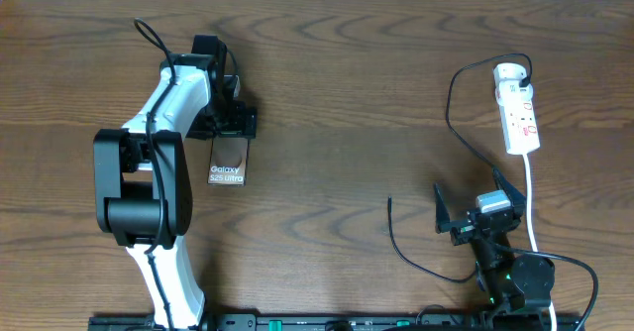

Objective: Plug charger to phone and switch on socket
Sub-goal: 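Lower the left gripper and grasp the phone's top edge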

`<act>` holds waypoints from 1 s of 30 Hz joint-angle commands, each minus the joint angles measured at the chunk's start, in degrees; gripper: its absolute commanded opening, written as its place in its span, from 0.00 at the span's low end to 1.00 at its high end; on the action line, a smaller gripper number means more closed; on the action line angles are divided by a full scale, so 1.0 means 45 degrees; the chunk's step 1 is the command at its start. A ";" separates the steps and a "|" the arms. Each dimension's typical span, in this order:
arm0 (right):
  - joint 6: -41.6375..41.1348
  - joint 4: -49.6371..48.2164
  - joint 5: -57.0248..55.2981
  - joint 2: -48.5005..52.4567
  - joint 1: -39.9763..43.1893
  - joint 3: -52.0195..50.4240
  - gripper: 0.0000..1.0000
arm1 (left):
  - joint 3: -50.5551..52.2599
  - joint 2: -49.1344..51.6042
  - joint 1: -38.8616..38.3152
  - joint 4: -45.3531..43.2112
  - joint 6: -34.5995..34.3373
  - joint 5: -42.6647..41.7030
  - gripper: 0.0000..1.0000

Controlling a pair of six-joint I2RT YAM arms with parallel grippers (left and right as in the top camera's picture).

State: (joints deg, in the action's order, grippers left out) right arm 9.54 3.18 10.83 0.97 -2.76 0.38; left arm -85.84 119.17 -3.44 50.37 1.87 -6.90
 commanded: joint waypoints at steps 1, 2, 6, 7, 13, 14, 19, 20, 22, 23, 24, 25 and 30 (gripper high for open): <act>0.0087 0.0063 -0.0034 -0.0034 -0.0073 -0.0015 0.99 | 0.0068 0.0165 0.0019 0.0146 -0.0049 0.0209 0.98; 0.0087 0.0063 -0.0034 -0.0034 -0.0073 -0.0015 0.99 | 0.0078 0.0165 0.0015 0.0175 -0.0053 0.0209 0.98; 0.0087 0.0063 -0.0034 -0.0034 -0.0073 -0.0015 0.99 | 0.0097 0.0165 0.0015 0.0311 -0.0053 0.0209 0.98; 0.0087 0.0063 -0.0034 -0.0034 -0.0073 -0.0015 0.99 | 0.0117 0.0165 0.0015 0.0316 -0.0058 0.0199 0.98; 0.0087 0.0063 -0.0034 -0.0034 -0.0073 -0.0015 0.99 | 0.0423 0.0170 -0.0214 0.0291 -0.0097 0.0204 0.98; 0.0087 0.0063 -0.0034 -0.0034 -0.0073 -0.0015 0.99 | 0.0505 0.0170 -0.0282 0.0248 -0.0097 0.0209 0.98; 0.0087 0.0063 -0.0034 -0.0034 -0.0073 -0.0015 0.99 | 0.1078 0.0170 -0.0544 -0.0427 -0.0092 0.0223 0.98; 0.0087 0.0063 -0.0034 -0.0034 -0.0073 -0.0015 0.99 | 0.1190 0.0165 -0.0563 -0.0573 -0.0097 0.0223 0.98; 0.0087 0.0063 -0.0034 -0.0034 -0.0073 -0.0015 0.99 | 0.1282 0.0165 -0.0563 -0.0695 -0.0097 0.0233 0.98; 0.0087 0.0063 -0.0034 -0.0034 -0.0073 -0.0015 0.99 | 0.1282 0.0165 -0.0549 -0.0704 -0.0097 0.0301 0.98; 0.0087 0.0063 -0.0034 -0.0034 -0.0073 -0.0015 0.99 | 0.1282 0.0165 -0.0549 -0.0709 -0.0097 0.0340 0.98; 0.0087 0.0063 -0.0034 -0.0034 -0.0073 -0.0015 0.99 | 0.1282 0.0165 -0.0549 -0.0709 -0.0097 0.0359 0.98; 0.0087 0.0063 -0.0034 -0.0034 -0.0073 -0.0015 0.99 | 0.1282 0.0165 -0.0549 -0.0704 -0.0092 0.0359 0.98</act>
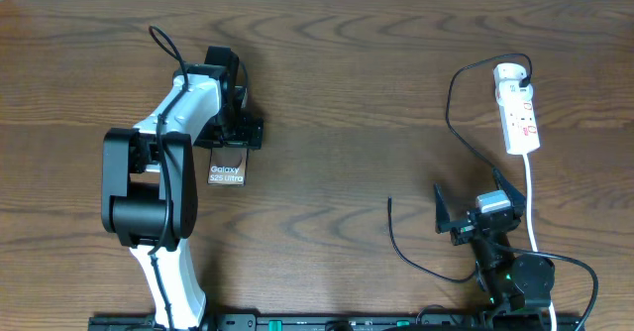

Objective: Plug charger to phone and switch on socket
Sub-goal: 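Lower the left gripper and grasp the phone's top edge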

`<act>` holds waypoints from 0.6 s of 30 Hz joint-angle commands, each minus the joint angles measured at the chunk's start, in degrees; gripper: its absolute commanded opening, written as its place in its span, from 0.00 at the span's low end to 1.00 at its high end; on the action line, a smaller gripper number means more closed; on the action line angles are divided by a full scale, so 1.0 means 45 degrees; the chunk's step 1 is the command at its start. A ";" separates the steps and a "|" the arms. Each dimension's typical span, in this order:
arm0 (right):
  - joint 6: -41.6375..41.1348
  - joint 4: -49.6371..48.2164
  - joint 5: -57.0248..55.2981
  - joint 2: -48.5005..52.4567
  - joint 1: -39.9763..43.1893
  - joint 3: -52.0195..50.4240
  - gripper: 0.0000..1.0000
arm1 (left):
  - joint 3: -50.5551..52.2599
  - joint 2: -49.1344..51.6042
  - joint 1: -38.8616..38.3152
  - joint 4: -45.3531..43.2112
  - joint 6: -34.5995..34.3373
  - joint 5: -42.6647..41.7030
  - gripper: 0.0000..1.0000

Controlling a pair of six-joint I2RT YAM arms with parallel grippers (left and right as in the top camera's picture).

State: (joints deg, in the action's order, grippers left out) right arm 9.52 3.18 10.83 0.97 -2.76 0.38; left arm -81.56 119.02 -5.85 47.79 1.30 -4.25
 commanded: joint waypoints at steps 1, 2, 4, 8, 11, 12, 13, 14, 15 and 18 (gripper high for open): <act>0.0092 0.0063 -0.0034 -0.0034 -0.0073 -0.0015 0.99 | 0.0330 0.0199 -0.0015 -0.0131 0.0034 -0.0228 0.98; 0.0092 0.0063 -0.0034 -0.0034 -0.0073 -0.0015 0.99 | 0.0330 0.0199 -0.0015 -0.0126 0.0034 -0.0228 0.98; 0.0092 0.0063 -0.0034 -0.0034 -0.0073 -0.0015 0.99 | 0.0330 0.0199 -0.0015 -0.0131 0.0034 -0.0228 0.98; 0.0092 0.0063 -0.0034 -0.0034 -0.0073 -0.0015 0.99 | 0.0330 0.0199 -0.0015 -0.0131 0.0034 0.0117 0.98; 0.0092 0.0063 -0.0034 -0.0034 -0.0073 -0.0015 0.99 | 0.0330 0.0199 -0.0015 -0.0126 0.0039 0.0442 0.98; 0.0092 0.0063 -0.0034 -0.0034 -0.0073 -0.0015 0.99 | 0.0330 0.0199 -0.0015 -0.0131 0.0039 0.0437 0.98; 0.0092 0.0063 -0.0034 -0.0034 -0.0073 -0.0015 0.99 | 0.0330 0.0199 -0.0015 -0.0126 0.0039 0.0437 0.98; 0.0092 0.0063 -0.0034 -0.0034 -0.0073 -0.0015 0.99 | 0.0330 0.0199 -0.0015 -0.0126 0.0039 0.0437 0.98; 0.0092 0.0063 -0.0034 -0.0034 -0.0073 -0.0015 0.99 | 0.0330 0.0199 -0.0015 -0.0121 0.0034 0.0437 0.98; 0.0092 0.0063 -0.0039 -0.0034 -0.0073 -0.0015 0.99 | 0.0330 0.0199 -0.0015 -0.0097 0.0039 0.0442 0.98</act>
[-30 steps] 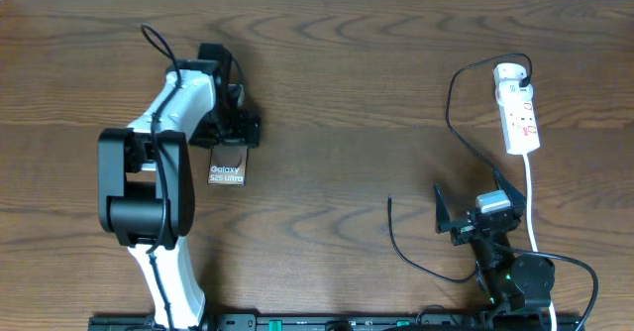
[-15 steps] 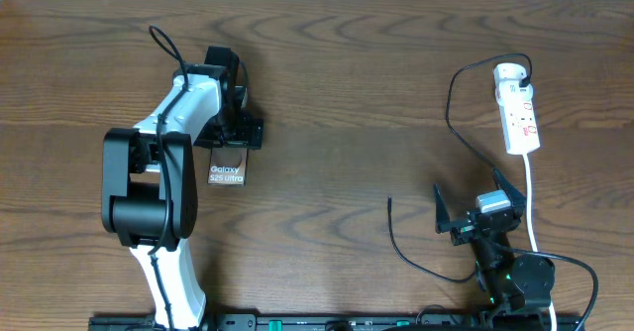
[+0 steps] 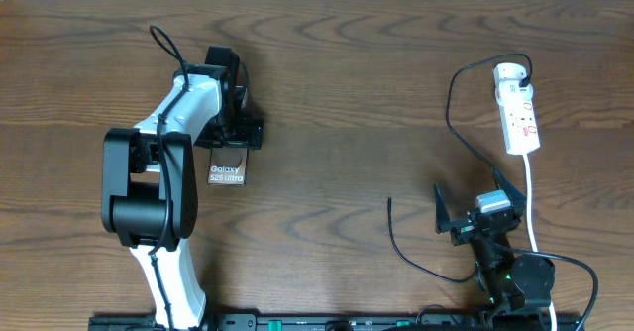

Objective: Plug charger to phone and switch on socket
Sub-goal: 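Lower the left gripper and grasp the phone's top edge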

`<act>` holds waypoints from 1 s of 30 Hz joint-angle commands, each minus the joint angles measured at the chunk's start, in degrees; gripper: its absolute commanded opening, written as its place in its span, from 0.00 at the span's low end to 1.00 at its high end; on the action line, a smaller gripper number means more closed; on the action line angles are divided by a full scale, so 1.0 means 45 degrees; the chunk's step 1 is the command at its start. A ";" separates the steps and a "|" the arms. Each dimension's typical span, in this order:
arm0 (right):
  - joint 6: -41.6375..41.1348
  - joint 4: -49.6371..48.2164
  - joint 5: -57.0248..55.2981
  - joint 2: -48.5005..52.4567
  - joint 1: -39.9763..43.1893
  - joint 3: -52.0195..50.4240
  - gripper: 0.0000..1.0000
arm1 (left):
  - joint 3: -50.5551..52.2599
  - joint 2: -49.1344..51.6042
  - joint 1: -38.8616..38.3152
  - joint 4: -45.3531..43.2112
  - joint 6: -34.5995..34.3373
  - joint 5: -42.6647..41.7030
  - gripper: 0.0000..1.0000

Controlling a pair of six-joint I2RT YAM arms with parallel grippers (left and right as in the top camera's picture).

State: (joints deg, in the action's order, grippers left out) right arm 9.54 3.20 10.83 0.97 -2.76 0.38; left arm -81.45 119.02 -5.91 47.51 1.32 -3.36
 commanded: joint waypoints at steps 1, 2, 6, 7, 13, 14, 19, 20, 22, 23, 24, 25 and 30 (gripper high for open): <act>0.0087 0.0058 -0.0034 -0.0034 -0.0073 -0.0015 0.99 | 0.0306 0.0199 0.0000 -0.0024 0.0044 0.0243 0.98; 0.0087 0.0058 -0.0034 -0.0034 -0.0073 -0.0015 0.99 | 0.0306 0.0199 0.0000 -0.0019 0.0044 0.0243 0.98; 0.0087 0.0058 -0.0039 -0.0034 -0.0073 -0.0015 0.99 | 0.0306 0.0199 0.0000 -0.0024 0.0039 0.0238 1.00; 0.0087 0.0058 -0.0034 -0.0034 -0.0073 -0.0015 0.99 | 0.0306 0.0199 0.0000 -0.0019 0.0039 0.0243 0.98; 0.0087 0.0058 -0.0034 -0.0034 -0.0073 -0.0015 0.99 | 0.0306 0.0199 0.0000 -0.0019 0.0039 0.0238 0.95; 0.0087 0.0058 -0.0034 -0.0034 -0.0073 -0.0015 0.99 | 0.0306 0.0199 0.0000 -0.0019 0.0039 0.0238 0.94; 0.0087 0.0058 -0.0034 -0.0034 -0.0073 -0.0015 0.99 | 0.0306 0.0199 0.0000 -0.0019 0.0039 0.0238 0.94; 0.0087 0.0058 -0.0034 -0.0034 -0.0073 -0.0015 0.99 | 0.0306 0.0199 0.0000 -0.0019 0.0039 0.0238 0.94; 0.0087 0.0058 -0.0034 -0.0034 -0.0073 -0.0015 0.99 | 0.0306 0.0199 0.0000 -0.0019 0.0039 0.0238 0.94; 0.0087 0.0058 -0.0034 -0.0034 -0.0073 -0.0015 0.99 | 0.0306 0.0199 0.0000 -0.0019 0.0039 0.0238 0.94; 0.0087 0.0058 -0.0034 -0.0034 -0.0073 -0.0015 0.99 | 0.0306 0.0199 0.0000 -0.0019 0.0039 0.0238 0.94; 0.0087 0.0058 -0.0034 -0.0034 -0.0073 -0.0015 0.99 | 0.0306 0.0199 0.0000 -0.0019 0.0039 0.0238 0.92; 0.0087 0.0058 -0.0034 -0.0034 -0.0073 -0.0015 0.99 | 0.0306 0.0199 0.0000 -0.0019 0.0039 0.0243 0.87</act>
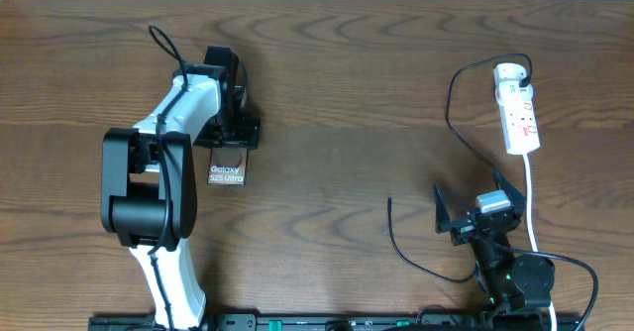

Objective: Plug charger to phone and switch on socket
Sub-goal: 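Lower the left gripper and grasp the phone's top edge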

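A dark phone (227, 169) printed "Galaxy S25 Ultra" lies on the wooden table (337, 93) at the left. My left gripper (234, 133) sits over the phone's far end, its fingers at either side; its body hides any contact. A white power strip (518, 111) lies at the far right with a white plug (509, 72) at its far end. From there a black charger cable (451, 103) loops down to a free end (389, 203) at centre-right. My right gripper (474, 208) rests open near the front edge, holding nothing.
The strip's white lead (531, 207) runs down past my right gripper toward the front edge. The black cable curls along the table (421, 267) just left of the right arm's base.
My left gripper's span over the phone's far end looks slightly narrower on its right side. The phone, the cable, the power strip and the right arm have not moved.
My left gripper stood just beyond the phone's far end, slightly to the left. By the following moment it had shifted right and nearer, over that end, and stayed there. Now its span is a little narrower. The right gripper stayed open and still throughout.
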`<act>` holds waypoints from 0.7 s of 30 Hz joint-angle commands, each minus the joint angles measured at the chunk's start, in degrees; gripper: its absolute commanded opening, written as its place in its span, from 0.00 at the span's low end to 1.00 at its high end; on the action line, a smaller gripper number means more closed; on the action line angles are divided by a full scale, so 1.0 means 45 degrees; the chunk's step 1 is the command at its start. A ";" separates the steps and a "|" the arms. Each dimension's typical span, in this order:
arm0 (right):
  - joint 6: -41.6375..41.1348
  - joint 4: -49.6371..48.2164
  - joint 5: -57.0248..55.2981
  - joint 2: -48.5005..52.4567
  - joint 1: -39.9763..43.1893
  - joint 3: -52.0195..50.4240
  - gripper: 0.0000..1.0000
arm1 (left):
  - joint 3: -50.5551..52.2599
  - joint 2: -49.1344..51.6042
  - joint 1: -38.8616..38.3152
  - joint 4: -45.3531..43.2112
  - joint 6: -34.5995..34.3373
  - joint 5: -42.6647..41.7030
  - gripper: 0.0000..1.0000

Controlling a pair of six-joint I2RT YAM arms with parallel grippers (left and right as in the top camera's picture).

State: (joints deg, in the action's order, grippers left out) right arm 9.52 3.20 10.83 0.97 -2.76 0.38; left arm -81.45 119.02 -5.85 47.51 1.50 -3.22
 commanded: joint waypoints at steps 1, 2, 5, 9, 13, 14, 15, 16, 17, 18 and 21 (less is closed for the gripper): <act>0.0092 0.0058 -0.0034 -0.0034 -0.0073 -0.0015 0.99 | 0.0306 0.0199 -0.0015 -0.0019 0.0000 0.0209 0.87; 0.0092 0.0058 -0.0034 -0.0034 -0.0073 -0.0015 0.99 | 0.0306 0.0199 -0.0015 -0.0019 0.0000 0.0209 0.87; 0.0092 0.0058 -0.0034 -0.0034 -0.0073 -0.0015 0.99 | 0.0306 0.0199 -0.0015 -0.0019 0.0000 0.0209 0.83; 0.0092 0.0058 -0.0034 -0.0034 -0.0073 -0.0015 0.99 | 0.0306 0.0199 -0.0015 -0.0019 0.0000 0.0209 0.82; 0.0092 0.0058 -0.0034 -0.0034 -0.0073 -0.0015 0.99 | 0.0306 0.0199 -0.0015 -0.0019 0.0000 0.0209 0.77; 0.0092 0.0058 -0.0034 -0.0034 -0.0073 -0.0015 0.99 | 0.0306 0.0199 -0.0015 -0.0019 0.0000 0.0209 0.76; 0.0092 0.0058 -0.0034 -0.0034 -0.0073 -0.0015 0.99 | 0.0306 0.0199 -0.0015 -0.0019 0.0000 0.0209 0.76; 0.0092 0.0058 -0.0034 -0.0034 -0.0073 -0.0015 0.99 | 0.0306 0.0199 -0.0015 -0.0019 0.0000 0.0209 0.75; 0.0092 0.0058 -0.0034 -0.0034 -0.0073 -0.0015 0.99 | 0.0306 0.0199 -0.0015 -0.0019 0.0000 0.0209 0.75; 0.0092 0.0058 -0.0034 -0.0034 -0.0073 -0.0015 0.99 | 0.0306 0.0199 -0.0015 -0.0019 0.0000 0.0209 0.73; 0.0092 0.0058 -0.0034 -0.0034 -0.0073 -0.0015 0.99 | 0.0306 0.0199 -0.0015 -0.0019 0.0000 0.0209 0.71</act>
State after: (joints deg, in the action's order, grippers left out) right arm 9.54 3.18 10.83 0.97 -2.76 0.38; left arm -81.45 118.93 -5.85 47.51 1.50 -3.09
